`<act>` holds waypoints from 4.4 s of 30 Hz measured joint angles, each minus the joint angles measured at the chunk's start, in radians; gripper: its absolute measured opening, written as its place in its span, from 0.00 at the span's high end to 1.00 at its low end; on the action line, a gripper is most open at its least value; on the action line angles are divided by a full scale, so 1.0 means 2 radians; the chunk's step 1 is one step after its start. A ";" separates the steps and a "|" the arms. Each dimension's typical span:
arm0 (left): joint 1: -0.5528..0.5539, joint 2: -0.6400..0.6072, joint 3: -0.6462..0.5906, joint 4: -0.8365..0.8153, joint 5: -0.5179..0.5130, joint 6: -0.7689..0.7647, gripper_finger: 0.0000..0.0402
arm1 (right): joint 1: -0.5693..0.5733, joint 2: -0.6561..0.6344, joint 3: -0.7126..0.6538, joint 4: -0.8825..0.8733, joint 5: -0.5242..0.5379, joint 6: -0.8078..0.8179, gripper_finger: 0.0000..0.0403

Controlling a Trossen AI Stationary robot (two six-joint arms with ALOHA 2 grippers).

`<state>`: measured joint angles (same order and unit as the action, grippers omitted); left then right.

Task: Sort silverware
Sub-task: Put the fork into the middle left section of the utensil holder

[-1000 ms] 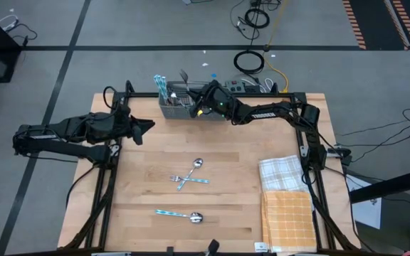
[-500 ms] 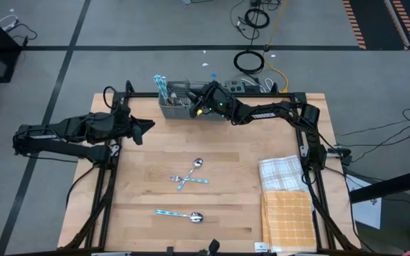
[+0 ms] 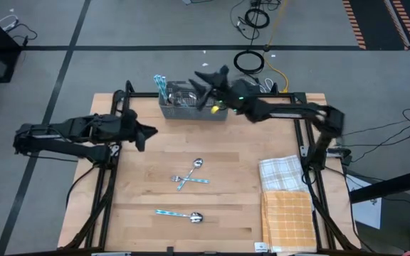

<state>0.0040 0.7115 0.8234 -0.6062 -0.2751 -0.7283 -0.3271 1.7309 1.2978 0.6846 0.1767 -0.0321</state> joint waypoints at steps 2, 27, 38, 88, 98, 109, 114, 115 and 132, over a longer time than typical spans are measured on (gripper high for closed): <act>-0.002 0.024 0.000 0.019 0.036 -0.012 0.78 | 0.014 -0.051 0.000 -0.041 0.000 -0.033 0.61; -0.120 0.358 0.000 0.134 0.125 0.242 0.78 | 0.160 -0.320 0.000 -0.545 0.020 0.030 0.59; -0.104 0.396 0.000 0.068 0.136 0.277 0.78 | 0.172 -0.307 0.000 -0.546 0.017 0.033 0.59; -0.087 0.495 0.002 0.137 0.176 0.363 0.65 | 0.171 -0.304 0.000 -0.561 0.015 0.053 0.59; -0.087 0.493 0.001 0.137 0.168 0.315 0.98 | 0.171 -0.304 0.000 -0.565 0.015 0.076 0.59; -0.089 0.427 0.019 0.104 0.151 0.217 1.00 | 0.171 -0.304 0.000 -0.567 0.015 0.076 0.59; -0.088 0.388 0.051 0.098 0.148 0.184 1.00 | 0.171 -0.304 0.000 -0.568 0.015 0.076 0.59; -0.088 0.379 0.058 0.098 0.138 0.184 1.00 | 0.171 -0.304 0.000 -0.569 0.015 0.074 0.59; -0.046 0.318 0.143 -0.018 0.072 0.218 0.97 | 0.182 -0.247 0.000 -0.722 -0.046 0.080 0.58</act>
<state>-0.0876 1.3479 1.1099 -0.6419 -0.1310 -0.2925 0.0377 1.2371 1.2986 -0.7596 0.0853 0.1282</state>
